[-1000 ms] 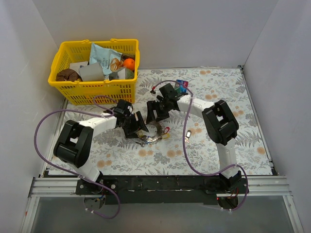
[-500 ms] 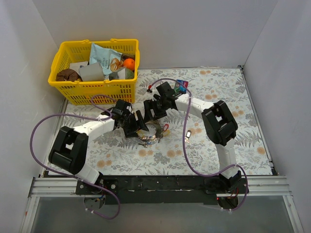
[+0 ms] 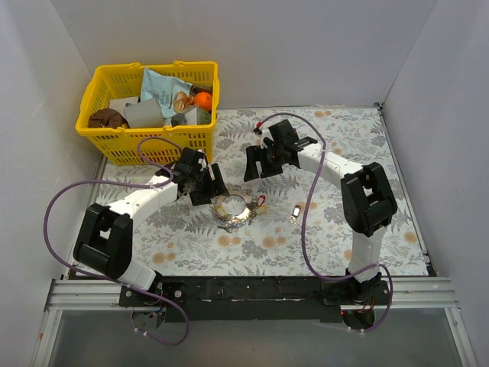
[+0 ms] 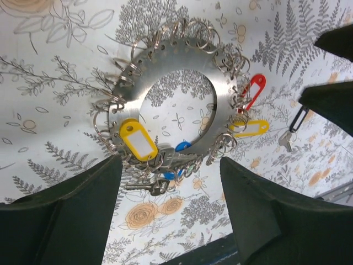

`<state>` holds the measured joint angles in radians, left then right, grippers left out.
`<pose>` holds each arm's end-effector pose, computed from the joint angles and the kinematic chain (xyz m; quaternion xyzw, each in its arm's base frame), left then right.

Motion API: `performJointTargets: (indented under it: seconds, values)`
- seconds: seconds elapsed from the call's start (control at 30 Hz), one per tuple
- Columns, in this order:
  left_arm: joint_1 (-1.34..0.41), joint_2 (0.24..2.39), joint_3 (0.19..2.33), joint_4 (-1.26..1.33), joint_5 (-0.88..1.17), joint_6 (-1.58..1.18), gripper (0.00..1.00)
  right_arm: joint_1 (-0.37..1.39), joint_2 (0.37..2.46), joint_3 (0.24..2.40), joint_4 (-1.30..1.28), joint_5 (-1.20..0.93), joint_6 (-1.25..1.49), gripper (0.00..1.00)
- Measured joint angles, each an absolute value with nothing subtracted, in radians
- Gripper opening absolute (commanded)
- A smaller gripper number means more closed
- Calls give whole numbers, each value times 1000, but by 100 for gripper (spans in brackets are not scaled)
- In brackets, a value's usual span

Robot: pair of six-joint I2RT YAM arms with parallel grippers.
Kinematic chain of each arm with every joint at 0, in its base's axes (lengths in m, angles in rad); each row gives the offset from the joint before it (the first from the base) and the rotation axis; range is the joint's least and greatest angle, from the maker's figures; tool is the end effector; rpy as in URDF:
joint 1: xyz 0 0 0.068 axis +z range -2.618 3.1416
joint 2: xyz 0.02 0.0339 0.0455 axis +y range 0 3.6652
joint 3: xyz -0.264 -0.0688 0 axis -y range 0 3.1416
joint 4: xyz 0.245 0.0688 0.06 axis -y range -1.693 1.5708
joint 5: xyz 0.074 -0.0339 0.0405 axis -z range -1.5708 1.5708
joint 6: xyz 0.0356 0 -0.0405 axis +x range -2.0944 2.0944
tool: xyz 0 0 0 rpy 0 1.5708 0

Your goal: Put the keys on the keyring

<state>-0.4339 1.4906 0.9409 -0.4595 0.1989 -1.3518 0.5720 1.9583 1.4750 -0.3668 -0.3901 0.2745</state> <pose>0.2666 -0.1313 0.2076 -0.3989 0.8693 -0.2746 0.0986 0.3585 0.2469 0.2169 -0.2036 0.8978 0.3074 0.2409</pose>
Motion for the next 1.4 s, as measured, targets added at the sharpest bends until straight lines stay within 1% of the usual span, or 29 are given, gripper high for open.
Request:
performJointTargets:
  seconds: [0.17, 0.3, 0.5, 0.8, 1.13, 1.4]
  values:
    - [-432, 1528, 980, -468, 148, -1333, 71, 543, 1877, 1374, -367, -376, 258, 84]
    - [-424, 1574, 1000, -470, 121, -1326, 71, 546, 1844, 1252, -361, -382, 263, 84]
    - [-414, 1640, 1003, -471, 111, -1320, 71, 551, 1824, 1166, -364, -401, 277, 84]
    - [-411, 1698, 1008, -465, 121, -1316, 64, 551, 1802, 1153, -348, -415, 289, 84]
    - [-410, 1714, 1013, -430, 160, -1320, 58, 551, 1802, 1153, -340, -423, 301, 84]
    - [-409, 1715, 1002, -410, 178, -1324, 55, 551, 1811, 1155, -319, -475, 319, 84]
